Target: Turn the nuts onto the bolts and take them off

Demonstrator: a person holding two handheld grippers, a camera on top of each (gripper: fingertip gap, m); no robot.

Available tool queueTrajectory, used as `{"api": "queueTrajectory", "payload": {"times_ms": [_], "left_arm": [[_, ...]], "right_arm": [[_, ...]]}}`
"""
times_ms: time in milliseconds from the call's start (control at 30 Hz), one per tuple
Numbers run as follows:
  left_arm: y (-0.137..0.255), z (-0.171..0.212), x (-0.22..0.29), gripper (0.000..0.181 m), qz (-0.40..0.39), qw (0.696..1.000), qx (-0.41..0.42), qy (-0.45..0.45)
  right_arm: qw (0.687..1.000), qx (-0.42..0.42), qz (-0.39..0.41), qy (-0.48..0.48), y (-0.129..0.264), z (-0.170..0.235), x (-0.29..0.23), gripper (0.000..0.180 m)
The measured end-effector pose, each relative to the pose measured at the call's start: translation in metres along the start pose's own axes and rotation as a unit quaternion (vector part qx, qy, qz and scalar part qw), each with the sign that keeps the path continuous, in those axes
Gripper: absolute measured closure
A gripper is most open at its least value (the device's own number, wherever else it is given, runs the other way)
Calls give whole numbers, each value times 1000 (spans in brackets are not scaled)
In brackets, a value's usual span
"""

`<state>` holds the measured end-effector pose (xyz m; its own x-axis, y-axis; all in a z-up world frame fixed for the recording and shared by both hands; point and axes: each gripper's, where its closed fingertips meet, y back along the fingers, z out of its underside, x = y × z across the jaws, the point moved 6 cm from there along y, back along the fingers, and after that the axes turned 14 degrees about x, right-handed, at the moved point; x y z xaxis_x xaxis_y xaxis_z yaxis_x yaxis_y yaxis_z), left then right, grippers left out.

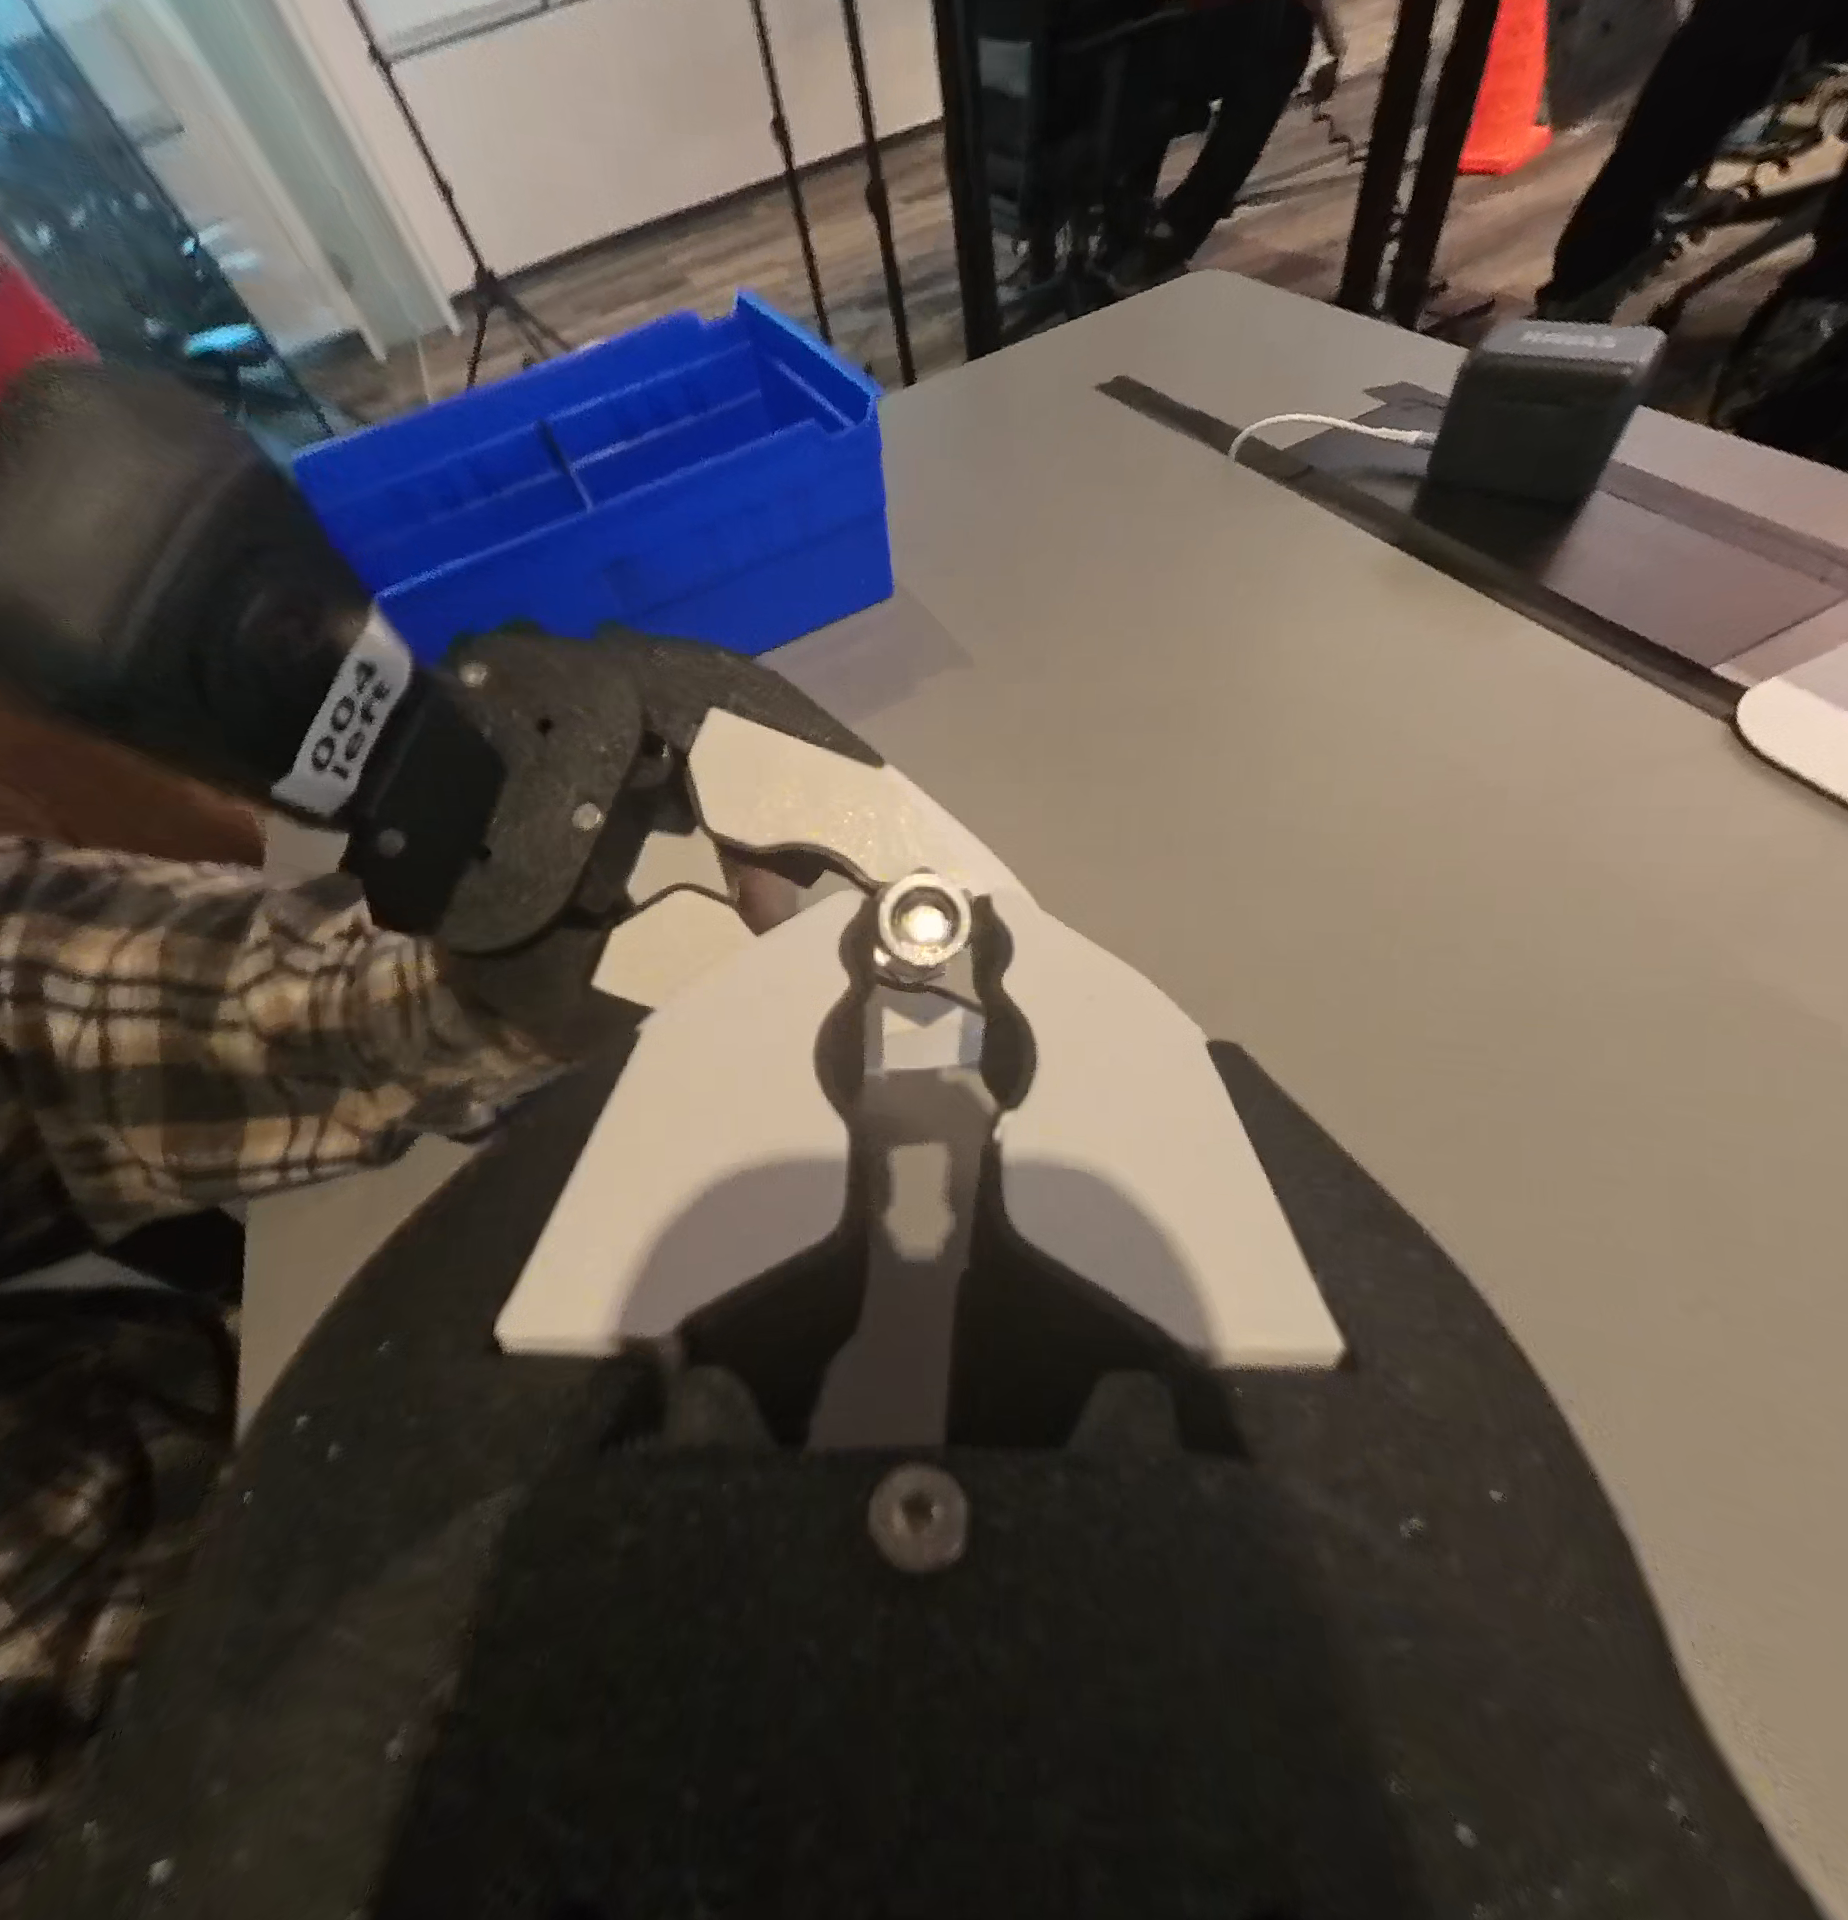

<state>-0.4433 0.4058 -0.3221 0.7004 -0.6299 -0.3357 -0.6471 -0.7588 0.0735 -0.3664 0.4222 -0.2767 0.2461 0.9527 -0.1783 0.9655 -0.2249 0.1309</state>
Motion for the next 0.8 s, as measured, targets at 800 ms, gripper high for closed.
{"api": "queueTrajectory", "payload": {"times_ms": [800], "left_arm": [[0,-1,1,165,21,999,12,34]], "right_arm": [[996,80,28,-35,-1,5,-3,161]]}}
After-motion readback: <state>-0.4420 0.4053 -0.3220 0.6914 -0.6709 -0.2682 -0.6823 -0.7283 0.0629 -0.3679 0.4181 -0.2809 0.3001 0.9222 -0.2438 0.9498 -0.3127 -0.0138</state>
